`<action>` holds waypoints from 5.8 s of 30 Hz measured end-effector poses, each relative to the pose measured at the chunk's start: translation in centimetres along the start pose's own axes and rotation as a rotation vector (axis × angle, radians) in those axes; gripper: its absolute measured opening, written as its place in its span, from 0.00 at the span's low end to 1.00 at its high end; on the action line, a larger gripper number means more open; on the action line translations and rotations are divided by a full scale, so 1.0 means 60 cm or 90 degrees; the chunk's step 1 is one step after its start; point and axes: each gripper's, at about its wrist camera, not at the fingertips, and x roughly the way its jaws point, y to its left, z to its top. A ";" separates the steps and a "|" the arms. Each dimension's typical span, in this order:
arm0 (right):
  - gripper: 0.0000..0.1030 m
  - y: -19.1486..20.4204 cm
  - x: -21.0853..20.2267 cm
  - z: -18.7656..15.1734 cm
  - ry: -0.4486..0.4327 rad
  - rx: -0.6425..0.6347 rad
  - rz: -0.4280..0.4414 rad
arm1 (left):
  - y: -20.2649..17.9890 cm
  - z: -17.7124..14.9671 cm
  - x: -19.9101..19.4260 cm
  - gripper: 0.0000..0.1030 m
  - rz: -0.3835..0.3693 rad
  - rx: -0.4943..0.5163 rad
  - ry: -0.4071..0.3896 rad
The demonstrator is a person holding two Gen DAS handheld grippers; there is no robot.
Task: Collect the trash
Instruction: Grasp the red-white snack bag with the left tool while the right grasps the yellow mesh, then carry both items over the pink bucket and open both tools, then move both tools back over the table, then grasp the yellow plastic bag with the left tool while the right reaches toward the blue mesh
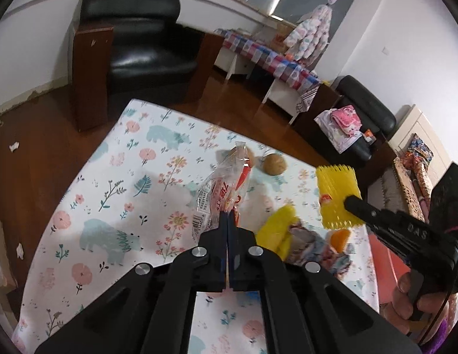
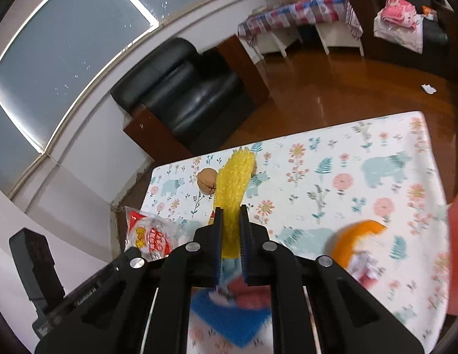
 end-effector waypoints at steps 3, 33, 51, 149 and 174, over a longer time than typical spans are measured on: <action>0.10 -0.011 -0.041 -0.010 -0.013 0.004 -0.003 | -0.016 -0.001 -0.023 0.00 -0.011 0.009 -0.010; 0.10 -0.295 -0.369 -0.083 -0.207 0.122 -0.253 | -0.526 -0.102 0.010 0.00 -0.248 0.247 0.092; 0.12 -0.363 -0.290 -0.070 -0.115 0.144 -0.211 | -0.564 -0.162 0.156 0.01 -0.155 0.249 0.188; 0.33 0.001 -0.065 -0.127 0.047 -0.047 -0.014 | -0.107 -0.089 0.072 0.10 -0.063 0.154 0.135; 0.43 -0.011 -0.103 -0.123 0.029 0.031 -0.041 | -0.102 -0.142 0.057 0.10 -0.126 0.131 0.181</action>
